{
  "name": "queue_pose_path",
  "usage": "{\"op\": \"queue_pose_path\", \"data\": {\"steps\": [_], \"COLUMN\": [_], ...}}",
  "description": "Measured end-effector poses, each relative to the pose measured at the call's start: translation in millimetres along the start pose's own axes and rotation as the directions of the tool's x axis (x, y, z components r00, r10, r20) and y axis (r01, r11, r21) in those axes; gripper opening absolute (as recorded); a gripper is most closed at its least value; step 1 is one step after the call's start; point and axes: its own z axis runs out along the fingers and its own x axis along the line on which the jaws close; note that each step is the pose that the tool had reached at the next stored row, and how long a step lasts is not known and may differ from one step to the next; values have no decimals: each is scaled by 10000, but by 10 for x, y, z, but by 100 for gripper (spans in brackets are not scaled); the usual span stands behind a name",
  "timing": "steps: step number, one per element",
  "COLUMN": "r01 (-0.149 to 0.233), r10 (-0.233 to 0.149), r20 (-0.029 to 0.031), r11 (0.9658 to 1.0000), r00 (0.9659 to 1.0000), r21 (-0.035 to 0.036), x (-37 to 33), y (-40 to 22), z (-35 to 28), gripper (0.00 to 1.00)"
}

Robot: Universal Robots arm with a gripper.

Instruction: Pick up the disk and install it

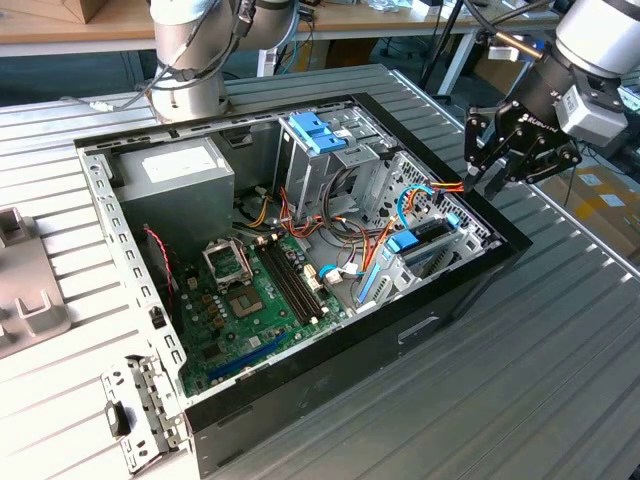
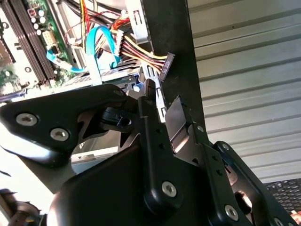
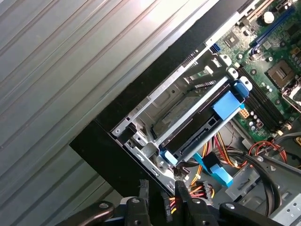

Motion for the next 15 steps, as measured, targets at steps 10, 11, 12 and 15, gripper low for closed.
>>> {"op": "queue_pose_path", "data": {"steps": [10,11,12,15], "r01": [-83,-84,-84,-84], "r10": [83,84,84,84], "r20": [-4,-1,0,1], "r11": [10000,10000,10000,10000], "r00": [10000,10000,10000,10000], "r21": [6,6,5,1], "x": [-66,-60,-54,-45], "y": [-104,-123,-136,-166], "z": [43,50,55,75], "gripper": [36,36,36,36]}}
